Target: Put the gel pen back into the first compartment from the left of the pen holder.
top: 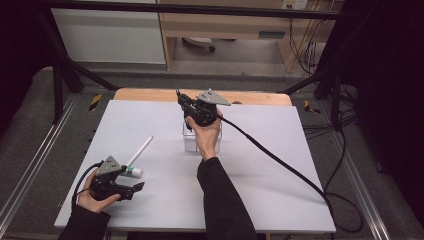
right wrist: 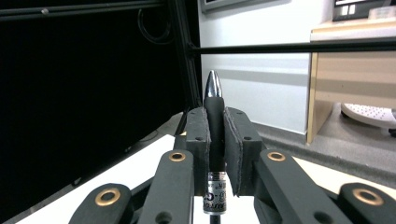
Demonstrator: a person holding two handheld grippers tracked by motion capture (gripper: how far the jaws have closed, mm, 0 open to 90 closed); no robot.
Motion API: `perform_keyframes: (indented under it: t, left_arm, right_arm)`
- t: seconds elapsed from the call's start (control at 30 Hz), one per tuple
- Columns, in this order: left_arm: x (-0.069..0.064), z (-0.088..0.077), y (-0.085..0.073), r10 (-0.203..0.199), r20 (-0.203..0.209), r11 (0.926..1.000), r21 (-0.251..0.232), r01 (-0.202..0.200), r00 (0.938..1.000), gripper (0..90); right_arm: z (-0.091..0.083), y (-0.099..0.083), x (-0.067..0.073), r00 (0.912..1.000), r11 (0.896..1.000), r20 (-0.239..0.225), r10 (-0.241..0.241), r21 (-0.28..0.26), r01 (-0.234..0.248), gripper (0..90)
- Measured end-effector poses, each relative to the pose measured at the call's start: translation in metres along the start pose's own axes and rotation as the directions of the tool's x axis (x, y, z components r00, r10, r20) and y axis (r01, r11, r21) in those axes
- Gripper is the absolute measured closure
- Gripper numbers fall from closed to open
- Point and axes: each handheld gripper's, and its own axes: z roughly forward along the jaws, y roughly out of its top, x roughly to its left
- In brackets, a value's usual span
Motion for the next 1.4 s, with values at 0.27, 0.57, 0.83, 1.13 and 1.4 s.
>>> perform_keyframes:
  t: [0.27, 0.57, 0.83, 1.13, 1.4]
  left_arm:
    - [0.0, -0.001, 0.0, 0.0, 0.001, 1.0, -0.002, 0.0, 1.0, 7.3]
    - [0.001, -0.001, 0.0, -0.002, 0.0, 1.0, -0.004, 0.002, 1.0, 7.3]
    - [0.0, 0.0, -0.001, 0.0, -0.001, 1.0, 0.0, 0.0, 1.0, 7.4]
    - [0.0, -0.001, 0.0, 0.001, -0.002, 1.0, -0.001, -0.001, 1.0, 7.4]
    - [0.0, -0.001, 0.0, 0.0, -0.003, 1.0, 0.001, 0.0, 1.0, 7.4]
  right_arm:
    - [0.008, -0.011, -0.006, 0.9999, 0.999, 0.013, 0.002, 0.035, -0.002, 80.8]
    - [0.004, -0.028, -0.007, 0.9999, 0.998, 0.013, 0.009, 0.056, -0.009, 80.8]
    - [-0.001, -0.045, -0.009, 0.9996, 0.998, 0.021, 0.017, 0.068, -0.019, 80.7]
    - [-0.007, -0.052, -0.008, 0.9993, 0.994, 0.03, -0.024, 0.105, 0.021, 80.4]
    - [-0.011, -0.051, -0.01, 0.9985, 0.981, 0.017, -0.053, 0.188, 0.049, 72.0]
